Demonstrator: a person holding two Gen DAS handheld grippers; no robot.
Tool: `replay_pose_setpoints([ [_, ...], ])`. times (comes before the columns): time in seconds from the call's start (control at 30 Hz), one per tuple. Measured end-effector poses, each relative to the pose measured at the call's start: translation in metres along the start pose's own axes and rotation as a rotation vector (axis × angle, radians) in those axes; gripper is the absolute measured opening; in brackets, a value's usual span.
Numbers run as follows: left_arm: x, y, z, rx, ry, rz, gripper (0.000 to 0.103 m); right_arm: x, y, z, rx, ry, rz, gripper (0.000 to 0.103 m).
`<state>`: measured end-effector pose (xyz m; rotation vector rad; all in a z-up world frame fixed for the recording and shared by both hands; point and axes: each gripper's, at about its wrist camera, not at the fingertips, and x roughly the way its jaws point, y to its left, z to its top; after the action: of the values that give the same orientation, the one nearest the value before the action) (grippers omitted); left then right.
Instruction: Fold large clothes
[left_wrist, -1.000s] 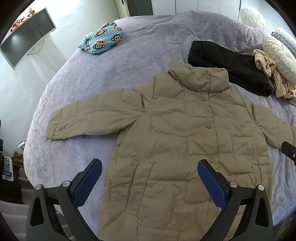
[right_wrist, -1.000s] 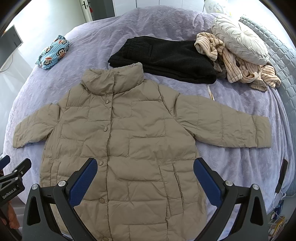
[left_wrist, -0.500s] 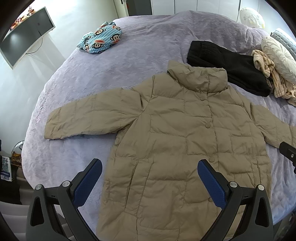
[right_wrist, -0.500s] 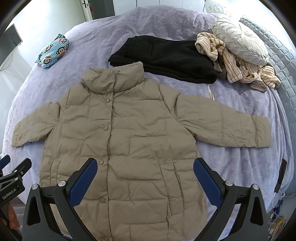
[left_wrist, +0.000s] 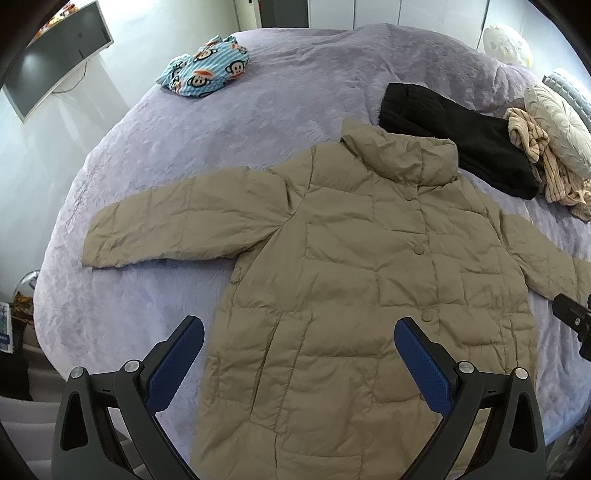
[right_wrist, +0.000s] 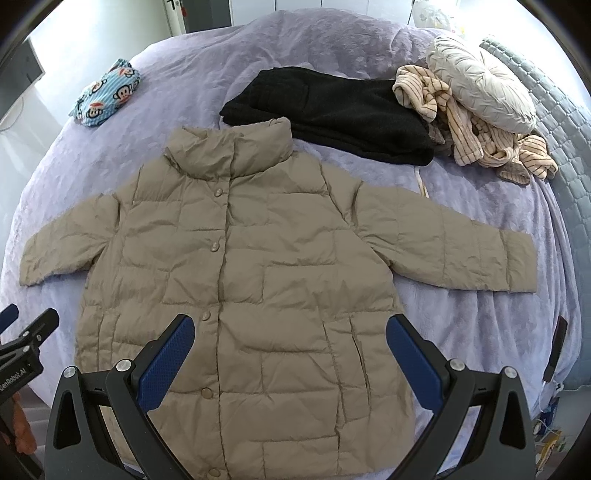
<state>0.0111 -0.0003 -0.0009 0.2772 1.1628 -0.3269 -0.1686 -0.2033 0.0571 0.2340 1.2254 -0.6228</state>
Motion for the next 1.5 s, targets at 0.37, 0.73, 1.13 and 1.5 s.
replay_pose_setpoints([
  [0.37, 0.034, 0.049, -0.011, -0.038, 0.051, -0.015, 0.103, 0.019, 0.051, -0.009, -0.060, 0.049, -0.023, 0.103],
  [0.73, 0.095, 0.132, -0.002, -0.160, 0.047, -0.110, 0.103, 0.063, 0.102, -0.010, -0.019, 0.069, 0.047, 0.103],
  [1.13, 0.216, 0.305, 0.012, -0.747, -0.051, -0.392, 0.103, 0.128, 0.150, -0.031, -0.075, 0.164, 0.121, 0.103],
  [1.5, 0.248, 0.356, 0.061, -0.784, -0.156, -0.414, 0.005, 0.136, 0.183, -0.009, -0.079, 0.056, 0.262, 0.103],
])
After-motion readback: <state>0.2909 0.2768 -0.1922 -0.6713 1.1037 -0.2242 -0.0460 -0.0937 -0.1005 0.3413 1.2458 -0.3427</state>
